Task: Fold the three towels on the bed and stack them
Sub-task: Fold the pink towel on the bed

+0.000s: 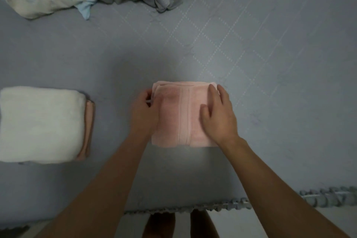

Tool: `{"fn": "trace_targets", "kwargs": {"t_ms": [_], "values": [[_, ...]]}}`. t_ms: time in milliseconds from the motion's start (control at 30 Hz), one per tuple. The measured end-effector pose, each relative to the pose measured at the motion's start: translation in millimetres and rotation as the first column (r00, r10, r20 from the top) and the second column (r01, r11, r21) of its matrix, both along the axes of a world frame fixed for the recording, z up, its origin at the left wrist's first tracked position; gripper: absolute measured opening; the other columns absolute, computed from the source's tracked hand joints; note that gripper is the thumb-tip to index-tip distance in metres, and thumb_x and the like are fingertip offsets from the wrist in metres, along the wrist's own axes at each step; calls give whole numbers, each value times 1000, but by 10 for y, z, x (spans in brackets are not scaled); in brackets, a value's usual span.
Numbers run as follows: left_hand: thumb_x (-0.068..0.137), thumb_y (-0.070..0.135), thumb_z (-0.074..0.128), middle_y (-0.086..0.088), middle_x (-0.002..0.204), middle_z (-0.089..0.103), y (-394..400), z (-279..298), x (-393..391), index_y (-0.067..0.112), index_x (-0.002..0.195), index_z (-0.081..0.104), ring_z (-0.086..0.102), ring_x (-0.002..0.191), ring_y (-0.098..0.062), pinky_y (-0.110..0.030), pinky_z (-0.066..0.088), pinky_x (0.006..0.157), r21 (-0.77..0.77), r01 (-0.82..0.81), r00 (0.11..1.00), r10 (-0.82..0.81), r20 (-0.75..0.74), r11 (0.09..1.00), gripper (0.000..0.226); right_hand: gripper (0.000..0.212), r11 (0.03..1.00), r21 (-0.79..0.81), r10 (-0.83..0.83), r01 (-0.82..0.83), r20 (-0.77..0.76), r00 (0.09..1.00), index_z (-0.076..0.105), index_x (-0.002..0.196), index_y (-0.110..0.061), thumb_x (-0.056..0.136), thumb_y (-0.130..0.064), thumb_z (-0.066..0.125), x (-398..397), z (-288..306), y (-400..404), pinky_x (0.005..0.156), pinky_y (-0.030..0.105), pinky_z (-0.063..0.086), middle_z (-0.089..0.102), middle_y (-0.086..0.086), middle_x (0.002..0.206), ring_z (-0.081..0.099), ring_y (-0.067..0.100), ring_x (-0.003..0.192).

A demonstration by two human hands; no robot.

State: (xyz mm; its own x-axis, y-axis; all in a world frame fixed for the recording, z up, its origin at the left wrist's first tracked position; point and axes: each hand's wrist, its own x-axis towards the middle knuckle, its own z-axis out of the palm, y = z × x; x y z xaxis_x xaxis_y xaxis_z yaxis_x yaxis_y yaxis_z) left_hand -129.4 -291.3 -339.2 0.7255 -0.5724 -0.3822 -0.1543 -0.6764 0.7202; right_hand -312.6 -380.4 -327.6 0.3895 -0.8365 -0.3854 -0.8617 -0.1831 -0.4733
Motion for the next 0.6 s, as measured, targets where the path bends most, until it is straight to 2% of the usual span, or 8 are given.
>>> {"fn": "trace_targets", "kwargs": {"t_ms": [67, 100, 167, 200, 267, 367, 467, 600], "values": [[94, 25, 56, 2, 104, 64, -40, 22, -42, 19, 114, 60, 60, 85, -10, -34, 49, 80, -63, -58, 998, 58, -8, 996, 21, 66, 997, -74, 21, -30, -112, 993, 19, 154, -10, 95, -26, 44, 15, -17, 17, 121, 48, 14, 13, 13, 163, 16, 32, 149], [95, 22, 53, -6, 119, 60, -37, 27, -73, 16, 125, 56, 60, 100, -18, -38, 47, 91, -90, -56, 996, 61, 62, 994, 31, 68, 991, -121, 36, -55, -156, 987, 16, 155, -8, 95, -25, 43, 34, -18, 41, 122, 49, 3, 9, 15, 164, 8, 33, 150], [96, 19, 46, -16, 144, 45, 2, 46, -182, 13, 140, 46, 44, 131, -27, -39, 31, 112, -72, 95, 942, -67, 329, 993, 45, 68, 967, -212, 116, -142, -128, 985, 16, 155, -5, 94, -24, 42, 104, -4, 124, 120, 48, -9, 5, 16, 164, -2, 34, 151], [96, 19, 43, -16, 152, 40, 32, 54, -266, 13, 143, 42, 35, 140, -26, -39, 22, 116, -49, 222, 879, -178, 443, 974, 48, 66, 948, -242, 195, -209, -82, 977, 19, 154, -5, 95, -23, 42, 148, -4, 174, 120, 48, -9, 7, 16, 164, -1, 34, 151], [97, 23, 38, -15, 155, 36, 125, -25, -448, 11, 146, 41, 28, 146, -26, -45, 13, 119, 31, 486, 724, -421, 546, 874, 50, 63, 892, -256, 378, -373, -33, 925, 23, 153, -4, 96, -24, 42, 184, -80, 272, 122, 50, 0, 12, 17, 163, 4, 34, 151], [101, 34, 26, -9, 160, 26, 318, -318, -528, 18, 151, 29, 19, 150, -28, -56, 9, 119, 246, 640, 573, -665, 479, 728, 53, 67, 881, -176, 425, -438, -106, 899, 13, 156, -7, 98, -31, 37, 61, -334, 302, 121, 51, 1, 3, 11, 165, -3, 28, 152], [99, 45, 24, 1, 163, 5, 370, -649, -371, 32, 154, 14, -1, 151, -20, -58, 9, 116, 362, 592, 571, -692, 442, 720, 57, 70, 957, -133, 239, -256, -130, 962, -1, 156, -12, 100, -38, 33, -91, -584, 218, 121, 48, -4, -9, 10, 165, -9, 30, 151], [97, 46, 28, 0, 164, -3, 279, -738, -418, 32, 155, 1, -2, 152, -21, -53, 7, 118, 338, 527, 658, -626, 419, 780, 65, 71, 982, -93, 152, -162, -100, 983, -11, 155, -17, 100, -38, 29, -81, -685, 147, 120, 47, -4, -13, 14, 164, -10, 31, 151]]}}
